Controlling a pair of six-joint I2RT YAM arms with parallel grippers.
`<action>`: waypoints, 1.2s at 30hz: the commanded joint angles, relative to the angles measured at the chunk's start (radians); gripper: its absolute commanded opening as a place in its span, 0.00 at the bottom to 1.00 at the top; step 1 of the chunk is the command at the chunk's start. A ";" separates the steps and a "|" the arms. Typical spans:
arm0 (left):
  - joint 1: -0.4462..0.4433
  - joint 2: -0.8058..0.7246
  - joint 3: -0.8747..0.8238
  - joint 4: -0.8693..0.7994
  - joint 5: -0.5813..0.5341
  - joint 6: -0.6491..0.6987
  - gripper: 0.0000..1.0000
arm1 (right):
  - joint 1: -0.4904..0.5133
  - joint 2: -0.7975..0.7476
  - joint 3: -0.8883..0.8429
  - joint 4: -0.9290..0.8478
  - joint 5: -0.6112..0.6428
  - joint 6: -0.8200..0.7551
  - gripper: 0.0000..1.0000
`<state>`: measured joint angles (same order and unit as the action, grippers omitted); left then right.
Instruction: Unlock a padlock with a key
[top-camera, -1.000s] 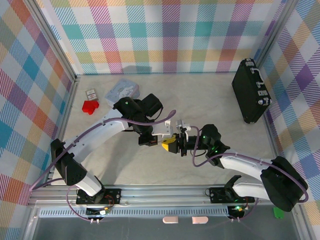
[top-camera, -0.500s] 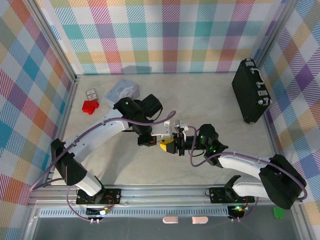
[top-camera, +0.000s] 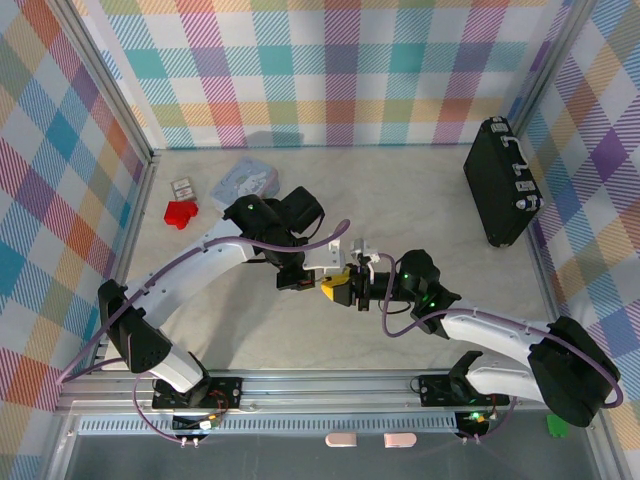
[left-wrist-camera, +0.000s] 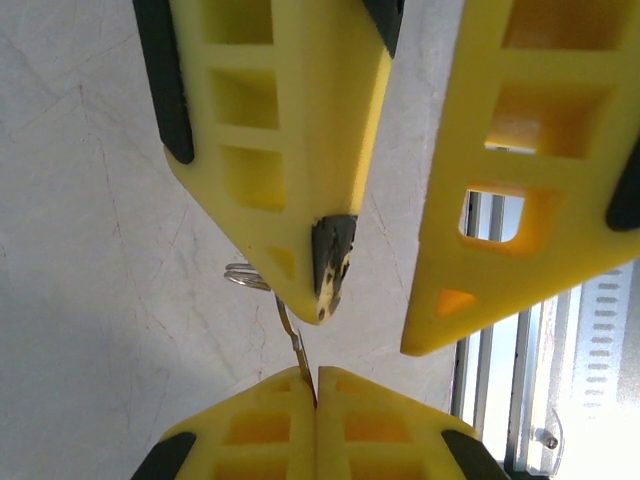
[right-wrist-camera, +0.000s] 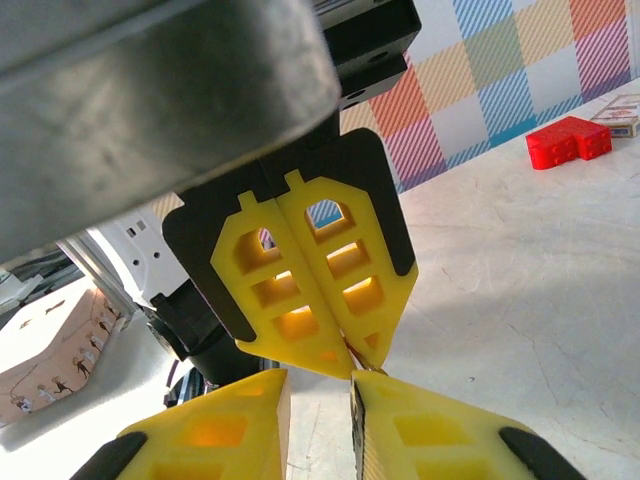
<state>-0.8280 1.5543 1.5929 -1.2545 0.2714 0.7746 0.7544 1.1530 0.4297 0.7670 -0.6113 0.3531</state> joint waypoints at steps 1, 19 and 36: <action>-0.008 -0.031 -0.005 0.016 0.095 0.009 0.00 | 0.006 0.016 -0.001 -0.004 0.047 -0.021 0.23; -0.007 -0.063 -0.018 0.068 0.088 -0.003 0.00 | 0.007 -0.044 -0.036 -0.030 0.143 -0.015 0.00; 0.135 -0.471 -0.559 0.921 -0.010 -0.628 0.27 | -0.024 -0.097 -0.055 -0.158 0.351 0.194 0.00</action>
<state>-0.7063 1.0855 1.1072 -0.5186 0.4000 0.3824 0.7322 1.0988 0.3653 0.7547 -0.3481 0.5133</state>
